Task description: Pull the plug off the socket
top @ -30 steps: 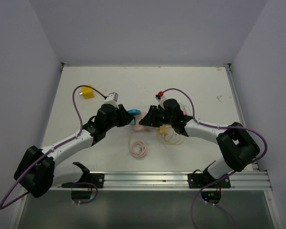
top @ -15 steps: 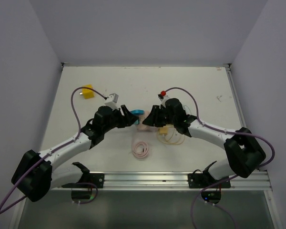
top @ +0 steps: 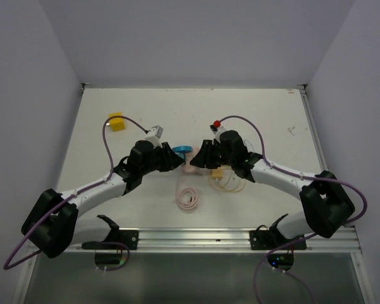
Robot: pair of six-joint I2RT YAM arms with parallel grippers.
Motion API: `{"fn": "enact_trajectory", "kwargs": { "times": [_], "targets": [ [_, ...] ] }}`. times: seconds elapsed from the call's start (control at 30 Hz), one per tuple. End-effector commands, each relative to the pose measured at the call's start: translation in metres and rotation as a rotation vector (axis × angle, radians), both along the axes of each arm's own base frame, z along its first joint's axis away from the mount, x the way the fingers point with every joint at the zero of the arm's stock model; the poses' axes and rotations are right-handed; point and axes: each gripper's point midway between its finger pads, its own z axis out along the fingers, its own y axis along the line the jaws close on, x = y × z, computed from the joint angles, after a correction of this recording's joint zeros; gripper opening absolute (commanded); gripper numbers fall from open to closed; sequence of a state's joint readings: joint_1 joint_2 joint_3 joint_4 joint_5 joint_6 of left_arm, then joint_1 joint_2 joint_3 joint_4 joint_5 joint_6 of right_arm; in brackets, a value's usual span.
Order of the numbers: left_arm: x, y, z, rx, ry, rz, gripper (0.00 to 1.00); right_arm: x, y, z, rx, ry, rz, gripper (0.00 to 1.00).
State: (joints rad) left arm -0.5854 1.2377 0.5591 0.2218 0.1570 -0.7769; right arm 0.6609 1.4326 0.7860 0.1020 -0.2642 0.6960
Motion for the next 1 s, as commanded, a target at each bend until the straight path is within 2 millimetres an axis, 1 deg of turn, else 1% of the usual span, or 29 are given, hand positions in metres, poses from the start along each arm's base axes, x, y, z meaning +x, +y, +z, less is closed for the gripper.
{"fn": "enact_trajectory", "kwargs": {
  "times": [0.0,0.03,0.07,0.1,0.13,0.17,0.23,0.27,0.3,0.33,0.37,0.4,0.47,0.5,0.57,0.6,0.67,0.7,0.77,0.83,0.87,0.93,0.97],
  "targets": [
    [0.014,-0.006,0.028,-0.043,-0.091,0.007,0.19,0.014,0.005,0.04,0.052,-0.113,-0.024,0.0],
    [0.013,-0.006,0.028,-0.048,-0.088,0.008,0.15,0.019,0.001,0.037,0.036,-0.117,-0.053,0.0],
    [0.012,-0.006,0.026,-0.052,-0.079,0.011,0.06,0.019,-0.002,0.033,0.022,-0.11,-0.067,0.0],
    [0.011,-0.005,0.028,-0.057,-0.08,0.013,0.02,0.02,-0.006,0.031,0.008,-0.11,-0.085,0.0],
    [0.01,-0.005,0.028,-0.063,-0.073,0.017,0.0,0.021,-0.008,0.029,-0.003,-0.109,-0.1,0.0],
    [0.007,-0.003,0.024,-0.062,-0.061,0.019,0.0,0.025,-0.016,0.024,-0.029,-0.105,-0.142,0.0],
    [0.004,-0.002,0.025,-0.076,-0.048,0.029,0.0,0.028,-0.024,0.019,-0.056,-0.107,-0.186,0.0],
    [0.001,0.0,0.021,-0.074,-0.035,0.03,0.0,0.03,-0.031,0.016,-0.076,-0.106,-0.223,0.0],
    [-0.001,0.0,0.021,-0.081,-0.028,0.033,0.0,0.028,-0.032,0.013,-0.085,-0.098,-0.225,0.0],
    [-0.002,0.001,0.023,-0.086,-0.026,0.035,0.0,0.031,-0.037,0.01,-0.107,-0.101,-0.253,0.0],
    [-0.005,0.003,0.019,-0.079,-0.01,0.039,0.0,0.031,-0.041,0.005,-0.132,-0.093,-0.262,0.0],
    [-0.006,0.004,0.022,-0.085,-0.014,0.04,0.0,0.034,-0.045,0.003,-0.149,-0.096,-0.284,0.0],
    [-0.01,0.006,0.02,-0.084,-0.005,0.044,0.0,0.035,-0.049,-0.004,-0.168,-0.085,-0.303,0.0],
    [-0.012,0.008,0.023,-0.088,-0.009,0.046,0.0,0.037,-0.051,-0.007,-0.178,-0.081,-0.319,0.0],
    [-0.016,0.01,0.019,-0.081,0.007,0.046,0.0,0.039,-0.055,-0.013,-0.195,-0.07,-0.34,0.0],
    [-0.017,0.011,0.022,-0.084,0.001,0.047,0.0,0.04,-0.056,-0.014,-0.196,-0.069,-0.349,0.0],
    [-0.021,0.015,0.019,-0.079,0.017,0.057,0.0,0.043,-0.058,-0.017,-0.2,-0.061,-0.362,0.0],
    [-0.023,0.016,0.024,-0.086,0.006,0.06,0.0,0.046,-0.057,-0.015,-0.197,-0.068,-0.364,0.0],
    [-0.027,0.02,0.022,-0.08,0.017,0.068,0.0,0.048,-0.056,-0.015,-0.199,-0.07,-0.359,0.0],
    [-0.027,0.024,0.028,-0.08,0.005,0.083,0.0,0.051,-0.054,-0.012,-0.199,-0.078,-0.354,0.0],
    [-0.029,0.026,0.026,-0.07,0.018,0.086,0.0,0.051,-0.052,-0.011,-0.195,-0.081,-0.342,0.0],
    [-0.029,0.03,0.033,-0.058,0.012,0.1,0.0,0.052,-0.051,-0.008,-0.192,-0.087,-0.336,0.0],
    [-0.032,0.034,0.029,-0.034,0.036,0.109,0.0,0.051,-0.05,-0.008,-0.192,-0.087,-0.33,0.0]
  ]
}}
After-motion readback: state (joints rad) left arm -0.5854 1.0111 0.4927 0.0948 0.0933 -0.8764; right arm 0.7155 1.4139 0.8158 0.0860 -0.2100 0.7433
